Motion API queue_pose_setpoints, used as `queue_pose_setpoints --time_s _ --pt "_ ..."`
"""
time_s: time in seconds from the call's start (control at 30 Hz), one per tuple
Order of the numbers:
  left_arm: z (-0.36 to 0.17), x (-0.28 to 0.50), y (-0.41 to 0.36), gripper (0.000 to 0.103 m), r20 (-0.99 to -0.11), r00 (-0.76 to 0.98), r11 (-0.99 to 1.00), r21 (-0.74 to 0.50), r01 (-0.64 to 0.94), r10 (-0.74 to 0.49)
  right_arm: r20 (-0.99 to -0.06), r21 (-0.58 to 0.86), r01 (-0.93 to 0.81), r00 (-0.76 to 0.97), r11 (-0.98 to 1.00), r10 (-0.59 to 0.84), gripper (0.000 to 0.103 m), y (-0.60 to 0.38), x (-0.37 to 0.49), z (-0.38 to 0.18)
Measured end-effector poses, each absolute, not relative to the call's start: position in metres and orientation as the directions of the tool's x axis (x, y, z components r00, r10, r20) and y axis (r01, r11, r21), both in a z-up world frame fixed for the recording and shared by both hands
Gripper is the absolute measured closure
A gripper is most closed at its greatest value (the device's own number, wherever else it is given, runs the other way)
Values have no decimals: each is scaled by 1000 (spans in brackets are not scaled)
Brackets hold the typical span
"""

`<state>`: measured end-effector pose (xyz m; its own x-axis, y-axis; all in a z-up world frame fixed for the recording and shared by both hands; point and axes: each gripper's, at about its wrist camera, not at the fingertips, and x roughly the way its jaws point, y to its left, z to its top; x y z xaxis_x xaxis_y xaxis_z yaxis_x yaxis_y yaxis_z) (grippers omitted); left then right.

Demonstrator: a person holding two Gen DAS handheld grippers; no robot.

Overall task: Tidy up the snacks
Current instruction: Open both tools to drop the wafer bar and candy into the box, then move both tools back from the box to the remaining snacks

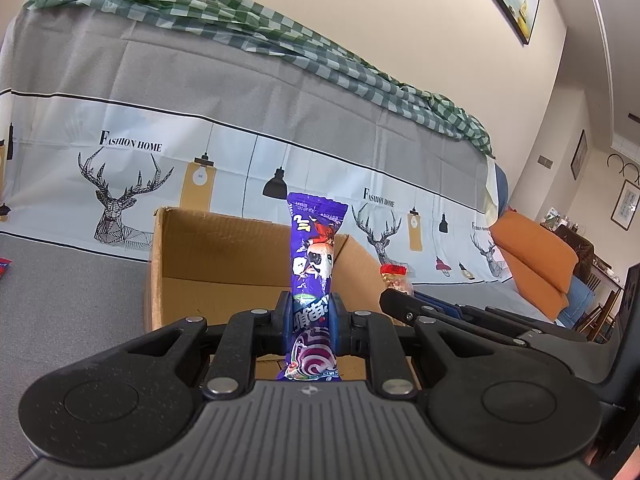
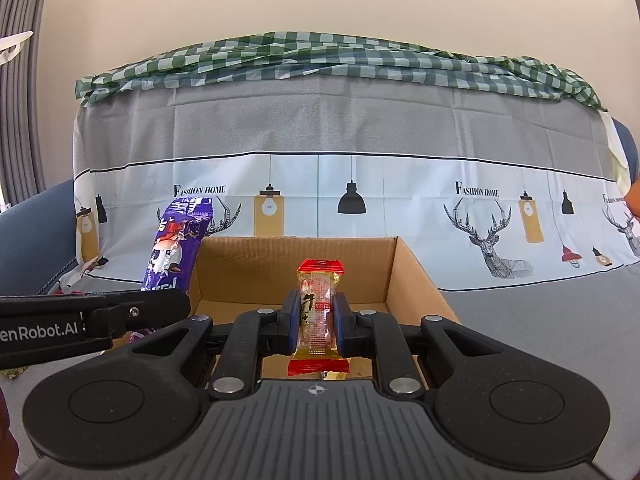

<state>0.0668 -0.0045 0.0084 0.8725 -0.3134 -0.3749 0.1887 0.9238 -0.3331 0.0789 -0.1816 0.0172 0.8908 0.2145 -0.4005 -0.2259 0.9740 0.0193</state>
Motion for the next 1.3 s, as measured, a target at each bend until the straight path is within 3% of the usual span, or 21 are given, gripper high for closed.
queue_pose_setpoints --time_s 0.47,0.53,0.6,0.67,0.97,1.1,1.2,1.23,1.3 --pt "10 66 -3 84 -368 873 917 -352 187 -319 -400 18 -231 890 973 219 85 -179 80 18" --pt "8 69 -1 67 -382 865 911 -370 181 -327 -424 23 -238 877 971 225 83 -179 82 16" --pt "8 68 1 63 -383 870 916 -367 164 -309 -436 10 -215 878 976 198 50 -175 83 14" --pt "10 67 5 63 -378 875 916 -368 158 -303 -430 17 -198 883 980 186 42 -175 83 15" --pt "21 47 43 65 -370 900 941 -321 108 -230 -424 62 -202 881 977 209 41 -154 79 23" --pt "28 33 71 81 -392 908 964 -262 41 -145 -410 84 -230 879 970 244 41 -131 70 30" --pt "31 28 100 82 -437 897 974 -223 -34 -69 -400 102 -272 869 957 290 42 -109 62 34" --pt "30 28 112 82 -453 890 977 -205 -54 -46 -396 106 -292 864 950 310 43 -102 59 35" --pt "27 32 139 82 -489 872 979 -180 -98 -3 -387 112 -346 848 931 362 58 -84 55 34"
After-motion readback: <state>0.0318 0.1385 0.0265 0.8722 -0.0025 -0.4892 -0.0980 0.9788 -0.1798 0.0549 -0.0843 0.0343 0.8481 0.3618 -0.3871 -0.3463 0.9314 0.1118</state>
